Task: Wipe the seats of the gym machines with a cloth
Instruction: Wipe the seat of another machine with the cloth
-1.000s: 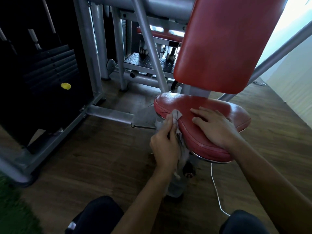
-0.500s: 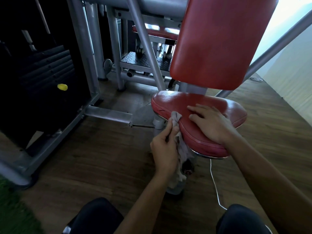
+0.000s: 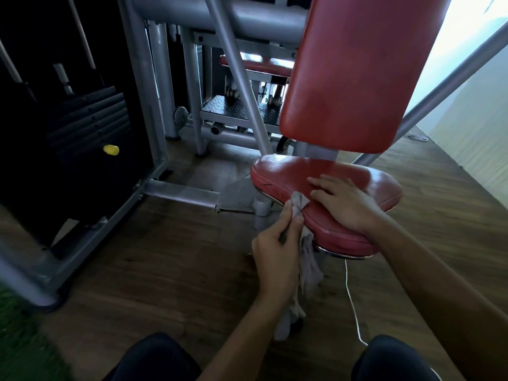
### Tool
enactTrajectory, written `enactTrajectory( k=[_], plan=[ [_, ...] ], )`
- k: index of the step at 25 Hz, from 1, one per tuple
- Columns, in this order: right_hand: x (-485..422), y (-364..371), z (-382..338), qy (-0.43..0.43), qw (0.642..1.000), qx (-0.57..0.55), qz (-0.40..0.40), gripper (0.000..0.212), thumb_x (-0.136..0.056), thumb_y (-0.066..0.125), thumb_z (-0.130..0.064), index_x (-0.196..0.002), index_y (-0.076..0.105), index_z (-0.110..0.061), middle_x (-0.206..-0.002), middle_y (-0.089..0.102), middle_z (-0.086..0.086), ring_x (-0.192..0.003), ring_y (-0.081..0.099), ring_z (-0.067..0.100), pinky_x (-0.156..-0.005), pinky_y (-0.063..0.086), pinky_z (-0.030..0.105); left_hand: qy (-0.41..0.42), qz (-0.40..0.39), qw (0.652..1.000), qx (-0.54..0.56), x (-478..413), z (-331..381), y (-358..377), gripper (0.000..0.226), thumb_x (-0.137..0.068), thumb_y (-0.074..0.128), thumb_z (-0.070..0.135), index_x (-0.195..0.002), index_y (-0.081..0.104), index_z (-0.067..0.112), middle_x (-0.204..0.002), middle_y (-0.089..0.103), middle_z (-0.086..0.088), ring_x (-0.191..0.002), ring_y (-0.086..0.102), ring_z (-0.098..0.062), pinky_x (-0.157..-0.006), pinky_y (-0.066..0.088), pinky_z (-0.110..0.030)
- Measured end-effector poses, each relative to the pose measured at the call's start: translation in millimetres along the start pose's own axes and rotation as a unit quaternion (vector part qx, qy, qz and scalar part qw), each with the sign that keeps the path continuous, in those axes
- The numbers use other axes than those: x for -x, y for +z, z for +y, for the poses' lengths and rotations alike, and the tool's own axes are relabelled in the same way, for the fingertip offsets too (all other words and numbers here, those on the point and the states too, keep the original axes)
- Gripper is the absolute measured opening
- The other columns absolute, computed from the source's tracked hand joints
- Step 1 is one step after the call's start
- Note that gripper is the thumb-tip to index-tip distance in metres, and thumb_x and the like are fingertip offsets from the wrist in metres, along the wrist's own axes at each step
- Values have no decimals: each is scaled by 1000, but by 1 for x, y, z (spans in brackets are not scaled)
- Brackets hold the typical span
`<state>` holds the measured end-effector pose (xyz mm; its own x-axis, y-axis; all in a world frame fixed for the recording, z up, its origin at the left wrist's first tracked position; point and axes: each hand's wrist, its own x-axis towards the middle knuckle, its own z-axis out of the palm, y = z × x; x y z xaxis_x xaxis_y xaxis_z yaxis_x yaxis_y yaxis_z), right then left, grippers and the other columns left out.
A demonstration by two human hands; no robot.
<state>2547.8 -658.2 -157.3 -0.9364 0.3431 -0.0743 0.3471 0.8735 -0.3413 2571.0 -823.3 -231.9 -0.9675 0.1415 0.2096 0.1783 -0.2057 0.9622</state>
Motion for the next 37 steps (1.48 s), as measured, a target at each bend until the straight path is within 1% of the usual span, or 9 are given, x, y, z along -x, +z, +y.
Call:
enactTrajectory(
  k=[7,11,14,16,20,22,26,30,37],
  plan=[
    [-18,-7,4,-13,999,-24,-41,44,-101,42,-51,-145,43,-50,-163,23,-17,-154,9,33,-123,1,58,12,-39,998,-38,-13,1,-21,36,-93,70,27,-128,67,20,-118,71,13,-111,64,5,-98,54,-26],
    [-60,-8,-24,-57,995,5,-80,45,-106,39,-41,-151,37,-45,-166,20,-9,-153,13,34,-123,4,58,-27,70,997,-34,-42,-5,-38,38,-97,62,38,-133,63,28,-110,73,17,-103,67,3,-94,57,-34],
    [-80,1,-45,-72,990,81,-88,48,-109,26,-40,-156,21,-43,-168,10,-8,-154,6,33,-121,3,61,-78,38,995,42,-69,-16,-36,52,-100,50,35,-151,38,39,-144,55,9,-126,57,-5,-106,50,-40],
    [-85,6,-46,-82,988,108,-79,49,-109,23,-40,-157,17,-44,-168,9,-8,-154,7,33,-120,6,63,-97,10,992,79,-85,-28,-30,65,-89,58,40,-149,33,51,-159,38,-1,-139,46,-20,-110,45,-48],
    [-91,11,-43,-78,989,110,-62,49,-108,25,-41,-155,19,-47,-168,11,-12,-154,10,30,-120,8,61,4,80,996,-49,-96,-42,-19,61,-97,63,33,-152,36,35,-162,28,9,-148,25,1,-121,32,-35],
    [-92,12,-43,-77,989,114,-57,49,-107,25,-41,-155,18,-48,-167,11,-14,-154,9,29,-120,8,60,20,78,993,-86,-96,-45,-12,56,-101,51,42,-153,29,42,-163,24,15,-146,25,4,-119,35,-38],
    [-92,13,-43,-76,989,116,-52,50,-107,25,-41,-155,17,-49,-167,11,-15,-154,8,29,-120,8,59,-4,46,983,-177,-100,-40,-1,53,-103,22,57,-150,-1,60,-161,-15,29,-145,21,-1,-105,47,-42],
    [-91,13,-43,-75,990,111,-47,50,-107,25,-41,-155,18,-48,-167,12,-15,-154,8,28,-121,8,58,-50,43,987,-146,-97,-38,3,53,-104,22,54,-155,6,49,-165,4,23,-140,18,7,-114,31,-31],
    [-91,13,-44,-71,990,112,-49,49,-107,25,-40,-155,17,-48,-166,13,-16,-154,7,28,-121,7,57,-88,6,984,-153,-126,-45,-5,65,-98,19,69,-156,7,42,-164,26,6,-145,35,-16,-116,33,-44]
  ],
)
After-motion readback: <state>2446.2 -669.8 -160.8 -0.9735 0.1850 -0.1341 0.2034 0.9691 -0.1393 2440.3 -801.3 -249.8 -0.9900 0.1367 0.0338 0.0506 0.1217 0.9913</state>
